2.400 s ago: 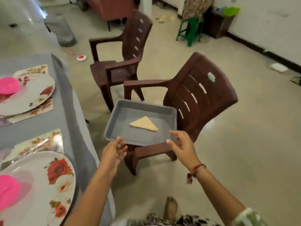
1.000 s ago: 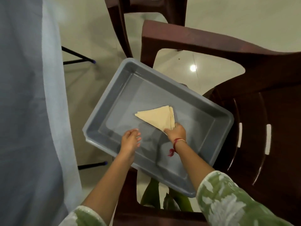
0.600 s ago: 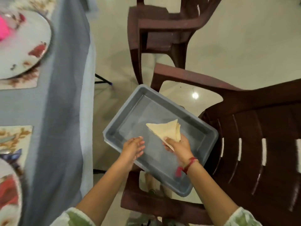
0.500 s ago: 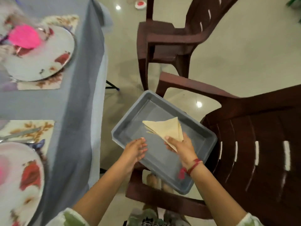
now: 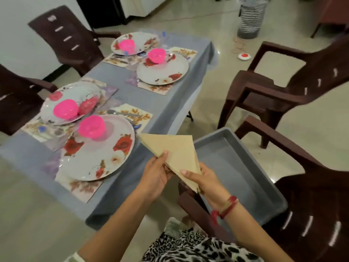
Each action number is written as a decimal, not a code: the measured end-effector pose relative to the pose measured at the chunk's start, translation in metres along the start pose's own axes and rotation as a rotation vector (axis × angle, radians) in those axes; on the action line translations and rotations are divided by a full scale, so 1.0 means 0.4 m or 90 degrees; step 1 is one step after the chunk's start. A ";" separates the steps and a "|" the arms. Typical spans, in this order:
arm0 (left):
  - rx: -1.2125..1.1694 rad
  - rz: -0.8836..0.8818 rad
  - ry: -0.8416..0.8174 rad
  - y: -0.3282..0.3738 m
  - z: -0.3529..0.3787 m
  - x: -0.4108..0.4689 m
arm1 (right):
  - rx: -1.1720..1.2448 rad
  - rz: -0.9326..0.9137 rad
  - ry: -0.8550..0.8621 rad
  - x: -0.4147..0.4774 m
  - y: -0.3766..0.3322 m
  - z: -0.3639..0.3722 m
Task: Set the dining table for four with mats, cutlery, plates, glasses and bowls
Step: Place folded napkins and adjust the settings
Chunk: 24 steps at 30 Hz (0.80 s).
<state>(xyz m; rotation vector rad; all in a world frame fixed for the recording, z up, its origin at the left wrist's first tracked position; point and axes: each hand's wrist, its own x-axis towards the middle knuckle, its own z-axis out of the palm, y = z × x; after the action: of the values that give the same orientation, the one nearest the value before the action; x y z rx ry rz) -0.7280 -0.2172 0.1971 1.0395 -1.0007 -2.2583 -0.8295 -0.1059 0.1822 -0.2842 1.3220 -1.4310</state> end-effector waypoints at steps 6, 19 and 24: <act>-0.002 0.060 0.100 0.074 -0.115 -0.078 | -0.084 -0.030 0.009 0.057 0.007 0.106; -0.042 0.123 0.159 0.308 -0.375 -0.100 | -0.241 -0.207 -0.133 0.254 -0.079 0.509; -0.125 0.133 0.155 0.385 -0.476 -0.056 | -0.285 -0.290 -0.108 0.344 -0.072 0.651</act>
<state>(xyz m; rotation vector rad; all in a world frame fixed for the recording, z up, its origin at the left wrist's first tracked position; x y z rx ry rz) -0.5490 -0.3804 0.2398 1.0422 -0.7322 -1.9604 -0.6954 -0.3652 0.2304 -1.0354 1.4847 -1.4210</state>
